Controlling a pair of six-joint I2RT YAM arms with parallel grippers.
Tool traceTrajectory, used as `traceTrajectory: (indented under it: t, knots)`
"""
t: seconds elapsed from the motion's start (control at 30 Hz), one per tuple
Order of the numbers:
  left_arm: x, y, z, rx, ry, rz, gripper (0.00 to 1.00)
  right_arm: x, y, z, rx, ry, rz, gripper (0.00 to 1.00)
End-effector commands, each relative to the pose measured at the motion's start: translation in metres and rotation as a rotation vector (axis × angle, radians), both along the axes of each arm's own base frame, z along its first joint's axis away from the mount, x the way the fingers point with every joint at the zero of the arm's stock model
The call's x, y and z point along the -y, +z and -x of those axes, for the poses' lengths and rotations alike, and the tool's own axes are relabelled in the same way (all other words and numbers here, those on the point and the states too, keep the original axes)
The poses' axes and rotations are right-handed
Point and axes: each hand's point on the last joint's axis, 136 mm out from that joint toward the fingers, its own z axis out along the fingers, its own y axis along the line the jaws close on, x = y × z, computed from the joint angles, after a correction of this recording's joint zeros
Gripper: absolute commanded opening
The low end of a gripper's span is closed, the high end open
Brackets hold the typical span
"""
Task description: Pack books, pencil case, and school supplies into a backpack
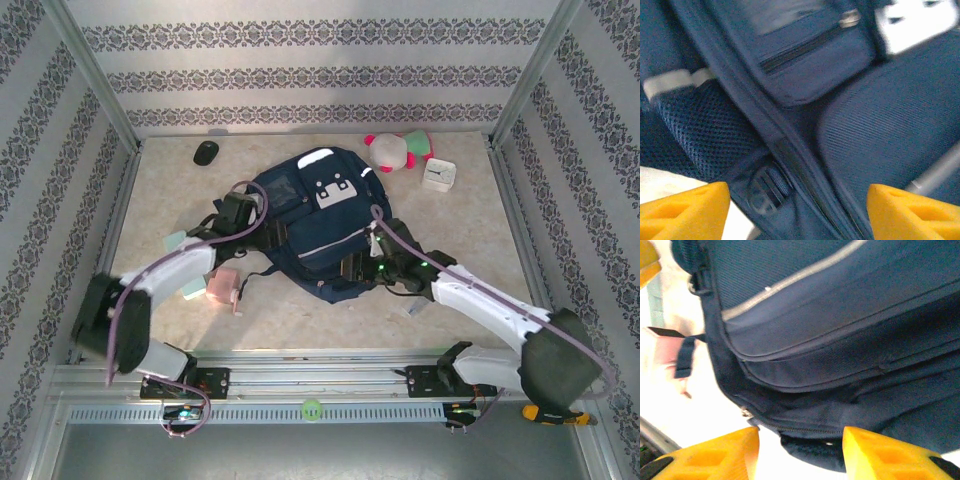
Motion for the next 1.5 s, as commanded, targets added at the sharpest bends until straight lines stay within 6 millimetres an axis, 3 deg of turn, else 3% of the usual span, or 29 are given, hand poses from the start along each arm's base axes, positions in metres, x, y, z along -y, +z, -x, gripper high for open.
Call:
traceTrajectory:
  t: [0.0,0.07,0.2,0.27,0.4,0.57,0.73,0.8,0.83,0.9,0.97,1.13,1.27,1.47]
  knots:
    - [0.024,0.040,0.023,0.322,-0.367,-0.096,0.65,0.001,0.020,0.023,-0.023,0.073,-0.014,0.48]
    - [0.039,0.040,0.049,0.477,-0.587,-0.160,0.56,-0.002,0.026,0.028,-0.021,0.071,-0.049,0.48]
    - [0.065,0.015,0.098,0.614,-0.962,-0.246,0.58,-0.011,0.026,0.032,-0.006,0.060,-0.114,0.48]
    - [0.070,-0.002,0.107,0.603,-1.078,-0.309,0.63,-0.014,0.024,0.031,-0.009,0.044,-0.139,0.48]
    - [0.075,-0.027,0.098,0.619,-1.169,-0.428,0.70,-0.016,0.018,0.032,-0.015,0.042,-0.143,0.47]
    - [0.083,-0.043,0.074,0.632,-1.174,-0.484,0.69,-0.019,0.010,0.039,-0.044,0.067,-0.132,0.48]
    - [0.093,-0.052,0.069,0.642,-1.182,-0.501,0.55,-0.020,0.007,0.047,-0.056,0.082,-0.128,0.48]
    - [0.093,-0.055,0.071,0.612,-1.184,-0.515,0.41,-0.011,0.004,0.047,-0.050,0.072,-0.091,0.48]
    - [0.094,-0.055,0.076,0.592,-1.195,-0.505,0.28,-0.005,0.002,0.046,-0.049,0.052,-0.071,0.48]
    - [0.098,-0.048,0.085,0.581,-1.198,-0.462,0.12,0.003,0.003,0.041,-0.049,0.023,-0.078,0.48]
    - [0.104,-0.036,0.089,0.569,-1.149,-0.408,0.01,0.006,0.007,0.037,-0.046,0.013,-0.096,0.48]
    - [0.125,-0.015,0.087,0.456,-0.923,-0.248,0.00,0.013,0.010,0.034,-0.035,0.051,-0.021,0.48]
    - [0.134,-0.015,0.085,0.378,-0.836,-0.164,0.00,0.023,0.017,0.036,-0.051,0.045,0.061,0.48]
    - [0.146,-0.016,0.091,0.366,-0.849,-0.066,0.00,0.020,0.032,0.041,-0.030,-0.009,0.158,0.48]
